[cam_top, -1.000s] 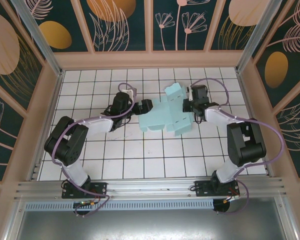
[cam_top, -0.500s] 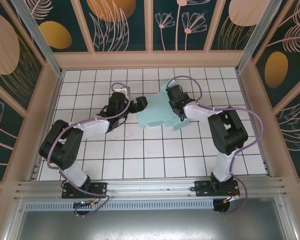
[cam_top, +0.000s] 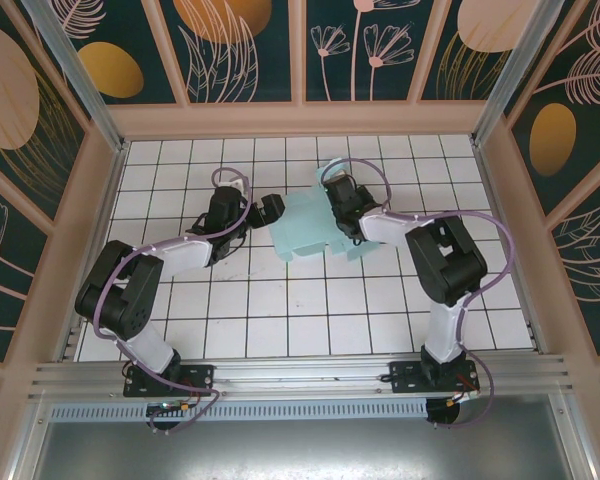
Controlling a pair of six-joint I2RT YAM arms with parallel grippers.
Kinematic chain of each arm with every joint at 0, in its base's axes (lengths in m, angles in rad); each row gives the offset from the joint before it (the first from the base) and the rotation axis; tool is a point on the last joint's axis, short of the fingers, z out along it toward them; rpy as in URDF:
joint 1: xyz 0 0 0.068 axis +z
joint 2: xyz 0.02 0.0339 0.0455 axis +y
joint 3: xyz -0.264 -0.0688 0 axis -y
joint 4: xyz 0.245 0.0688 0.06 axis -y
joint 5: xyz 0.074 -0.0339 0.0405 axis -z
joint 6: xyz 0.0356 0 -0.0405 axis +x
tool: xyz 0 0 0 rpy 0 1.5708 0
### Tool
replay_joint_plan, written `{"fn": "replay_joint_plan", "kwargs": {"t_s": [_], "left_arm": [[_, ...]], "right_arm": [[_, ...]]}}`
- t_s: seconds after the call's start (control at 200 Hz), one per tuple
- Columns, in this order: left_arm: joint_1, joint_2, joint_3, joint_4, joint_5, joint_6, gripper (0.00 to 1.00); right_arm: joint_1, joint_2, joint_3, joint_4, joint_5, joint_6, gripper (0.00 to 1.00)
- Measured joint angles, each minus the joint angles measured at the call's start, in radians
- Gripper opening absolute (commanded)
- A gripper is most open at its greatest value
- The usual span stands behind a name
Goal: Fold the paper box
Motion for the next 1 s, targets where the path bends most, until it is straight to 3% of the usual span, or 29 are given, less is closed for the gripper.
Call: {"fn": "replay_joint_plan", "kwargs": {"t_s": [0.22, 0.37, 0.815, 1.0], "left_arm": [[0.0, 0.002, 0.045, -0.001, 0.078, 0.052, 0.96], [0.0, 0.037, 0.188, -0.032, 0.142, 0.111, 0.92], [-0.035, 0.325, 0.819, -0.364, 0.175, 0.172, 0.94], [-0.037, 0.457, 1.024, -0.512, 0.238, 0.238, 0.92]], "right_arm": [[-0.093, -0.167, -0.063, 0.032, -0.387, 0.071, 0.0], [-0.143, -0.204, -0.095, 0.076, -0.555, 0.089, 0.0], [-0.09, -0.23, -0.21, 0.219, -0.57, 0.03, 0.0], [-0.079, -0.237, -0.218, 0.24, -0.576, 0.01, 0.0]]}}
